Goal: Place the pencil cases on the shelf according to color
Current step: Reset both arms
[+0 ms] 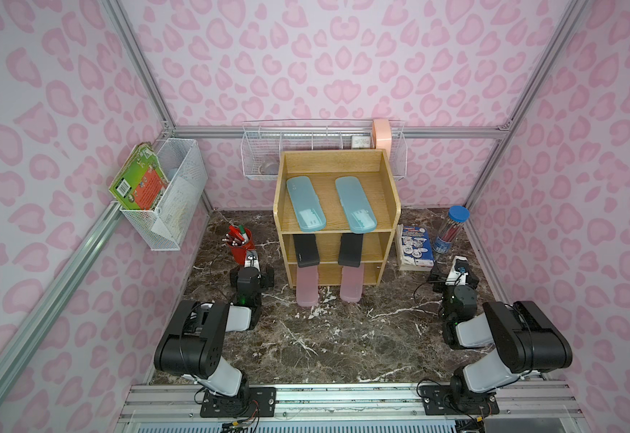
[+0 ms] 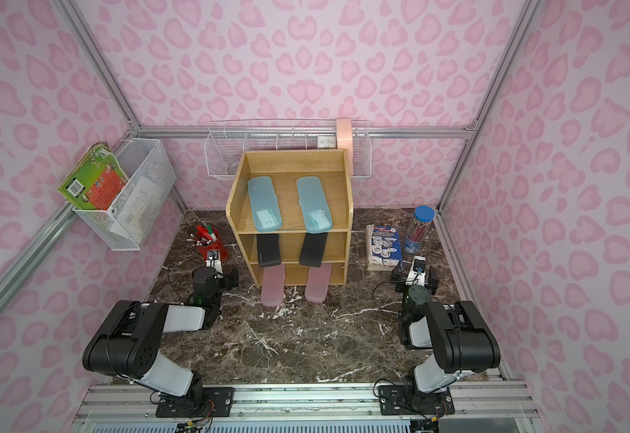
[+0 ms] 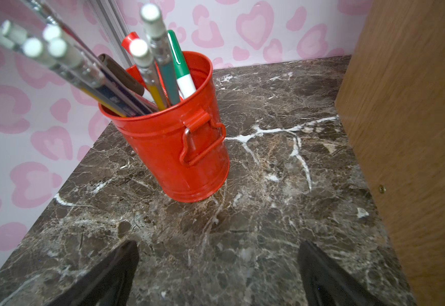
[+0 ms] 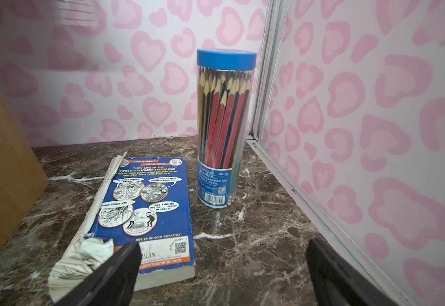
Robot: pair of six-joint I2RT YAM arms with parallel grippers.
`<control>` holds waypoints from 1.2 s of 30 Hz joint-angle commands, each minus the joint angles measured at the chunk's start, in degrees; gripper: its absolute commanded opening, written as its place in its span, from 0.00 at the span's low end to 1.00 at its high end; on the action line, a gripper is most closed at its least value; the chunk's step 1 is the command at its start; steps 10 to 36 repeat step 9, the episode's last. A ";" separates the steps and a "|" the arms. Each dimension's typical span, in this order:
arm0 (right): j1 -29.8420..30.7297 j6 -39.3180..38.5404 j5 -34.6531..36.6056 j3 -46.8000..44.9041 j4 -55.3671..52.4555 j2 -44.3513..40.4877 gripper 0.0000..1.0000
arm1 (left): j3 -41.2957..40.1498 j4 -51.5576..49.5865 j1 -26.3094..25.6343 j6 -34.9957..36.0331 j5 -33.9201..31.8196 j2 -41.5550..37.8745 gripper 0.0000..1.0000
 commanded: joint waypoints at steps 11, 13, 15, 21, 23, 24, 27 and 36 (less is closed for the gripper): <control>0.07 -0.28 0.39 0.32 0.51 0.10 1.00 | 0.07 0.45 0.00 -0.29 0.14 -0.24 0.99; 0.07 -0.28 0.39 0.32 0.51 0.10 1.00 | 0.07 0.45 0.00 -0.29 0.14 -0.24 0.99; 0.07 -0.28 0.39 0.32 0.51 0.10 1.00 | 0.07 0.45 0.00 -0.29 0.14 -0.24 0.99; 0.07 -0.28 0.39 0.32 0.51 0.10 1.00 | 0.07 0.45 0.00 -0.29 0.14 -0.24 0.99; 0.07 -0.28 0.39 0.32 0.51 0.10 1.00 | 0.07 0.45 0.00 -0.29 0.14 -0.24 0.99; 0.07 -0.28 0.39 0.32 0.51 0.10 1.00 | 0.07 0.45 0.00 -0.29 0.14 -0.24 0.99; 0.07 -0.28 0.39 0.32 0.51 0.10 1.00 | 0.07 0.45 0.00 -0.29 0.14 -0.24 0.99; 0.07 -0.28 0.39 0.32 0.51 0.10 1.00 | 0.07 0.45 0.00 -0.29 0.14 -0.24 0.99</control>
